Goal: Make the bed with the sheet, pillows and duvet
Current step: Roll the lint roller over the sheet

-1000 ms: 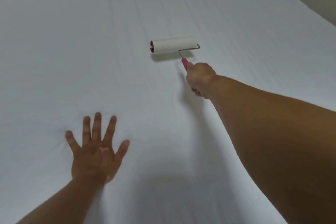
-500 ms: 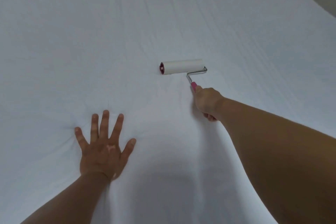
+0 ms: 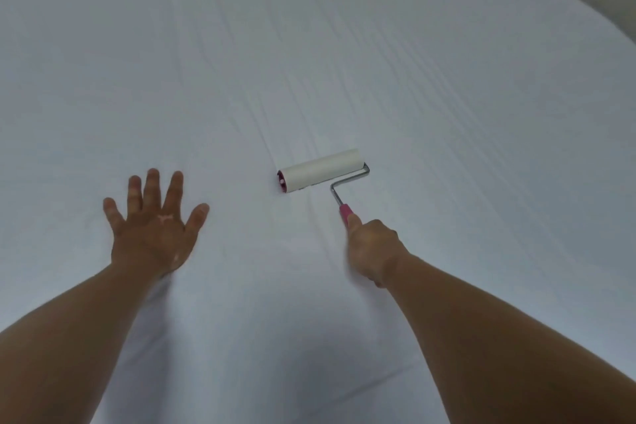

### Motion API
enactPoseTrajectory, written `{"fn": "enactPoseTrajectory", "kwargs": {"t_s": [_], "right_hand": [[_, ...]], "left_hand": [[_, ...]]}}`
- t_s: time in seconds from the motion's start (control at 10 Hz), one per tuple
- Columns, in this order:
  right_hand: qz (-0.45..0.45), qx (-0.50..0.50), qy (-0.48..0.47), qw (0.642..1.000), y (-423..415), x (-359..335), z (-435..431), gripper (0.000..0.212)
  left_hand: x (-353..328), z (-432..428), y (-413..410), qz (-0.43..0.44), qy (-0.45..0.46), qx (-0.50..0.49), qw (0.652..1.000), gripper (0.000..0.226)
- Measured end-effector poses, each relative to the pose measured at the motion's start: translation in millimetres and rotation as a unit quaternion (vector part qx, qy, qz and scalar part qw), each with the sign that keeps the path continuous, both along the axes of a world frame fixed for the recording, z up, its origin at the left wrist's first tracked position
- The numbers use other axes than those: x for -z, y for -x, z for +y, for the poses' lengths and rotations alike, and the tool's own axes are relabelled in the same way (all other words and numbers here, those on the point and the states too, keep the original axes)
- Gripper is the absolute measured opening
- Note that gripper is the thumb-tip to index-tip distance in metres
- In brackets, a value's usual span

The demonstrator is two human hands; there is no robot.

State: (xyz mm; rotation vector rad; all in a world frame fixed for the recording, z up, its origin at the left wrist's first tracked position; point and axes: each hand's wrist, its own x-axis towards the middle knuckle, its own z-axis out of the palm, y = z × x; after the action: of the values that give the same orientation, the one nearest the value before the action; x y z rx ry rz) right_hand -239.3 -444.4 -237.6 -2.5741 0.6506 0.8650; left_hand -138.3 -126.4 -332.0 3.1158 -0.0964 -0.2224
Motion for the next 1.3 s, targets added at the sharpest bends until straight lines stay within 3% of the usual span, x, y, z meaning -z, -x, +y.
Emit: {"fn": "enactPoseTrajectory", "kwargs": {"t_s": [0.3, 0.5, 0.9, 1.1, 1.2, 1.3], "right_hand": [[-0.026, 0.003, -0.014, 1.000, 137, 5, -19, 0.045], [0.036, -0.086, 0.048, 0.994, 237, -8, -34, 0.061], [0.031, -0.066, 0.049, 0.996, 416, -8, -54, 0.074], [-0.012, 0.020, 0.039, 0.999, 493, -13, -55, 0.070], [-0.005, 0.166, -0.018, 0.986, 522, -17, -53, 0.040], [-0.034, 0.272, -0.022, 0.962, 552, -17, -46, 0.056]], "left_hand": [[-12, -8, 95, 0.021, 0.004, 0.035, 0.999, 0.086], [-18, -17, 169, 0.037, 0.007, 0.036, 0.999, 0.082], [-24, -30, 270, 0.061, -0.004, 0.027, 0.998, 0.070], [-27, -35, 298, 0.073, -0.019, 0.019, 0.997, 0.072], [-29, -37, 298, 0.066, -0.006, 0.024, 0.998, 0.073], [-30, -42, 298, 0.054, 0.004, 0.033, 0.998, 0.072]]}}
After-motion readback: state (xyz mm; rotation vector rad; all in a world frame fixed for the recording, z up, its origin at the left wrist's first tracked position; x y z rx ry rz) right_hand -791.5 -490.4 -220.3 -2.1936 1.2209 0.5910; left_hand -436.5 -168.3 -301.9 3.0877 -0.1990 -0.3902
